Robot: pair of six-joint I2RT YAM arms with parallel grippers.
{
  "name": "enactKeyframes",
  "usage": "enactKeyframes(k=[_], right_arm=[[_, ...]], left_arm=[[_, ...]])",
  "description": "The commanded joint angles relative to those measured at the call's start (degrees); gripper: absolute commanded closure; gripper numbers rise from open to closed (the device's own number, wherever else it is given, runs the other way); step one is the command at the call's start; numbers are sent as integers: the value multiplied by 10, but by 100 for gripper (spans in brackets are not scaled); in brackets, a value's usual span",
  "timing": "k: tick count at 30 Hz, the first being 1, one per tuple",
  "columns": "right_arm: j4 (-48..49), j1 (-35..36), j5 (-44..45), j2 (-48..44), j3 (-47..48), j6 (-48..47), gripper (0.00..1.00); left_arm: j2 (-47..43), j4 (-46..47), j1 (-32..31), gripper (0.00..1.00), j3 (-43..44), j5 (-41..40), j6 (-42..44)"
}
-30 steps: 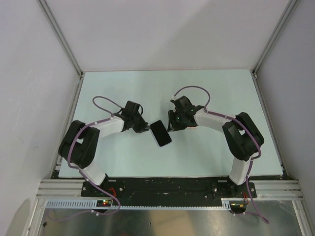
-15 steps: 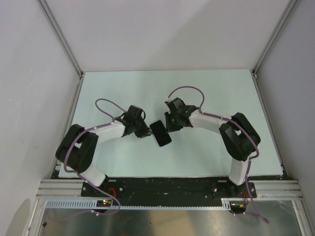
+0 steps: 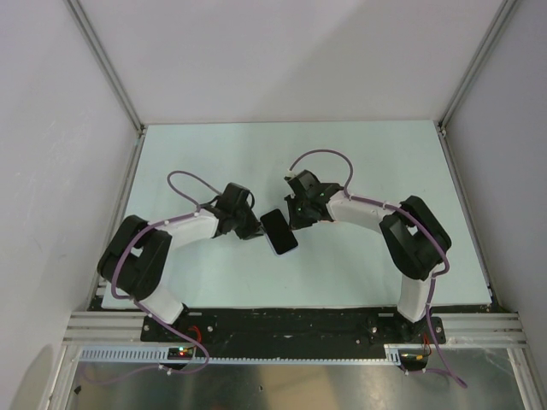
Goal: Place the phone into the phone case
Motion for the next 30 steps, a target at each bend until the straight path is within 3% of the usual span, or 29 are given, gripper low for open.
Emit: enactKeyframes(k=[1,13,25,30], right_arm=[[-9,5,12,14,20,-7,93],[-13,25,12,35,24,4,100],[-19,57,27,64,24,26,100],[-26,52,39,56,25,32,100]], left_arm=[[7,11,-2,85,27,-1,8],[27,10,-2,86,42,8,12],[33,11,-2,86,50,12,21],[21,10,-2,80,50,15,34]])
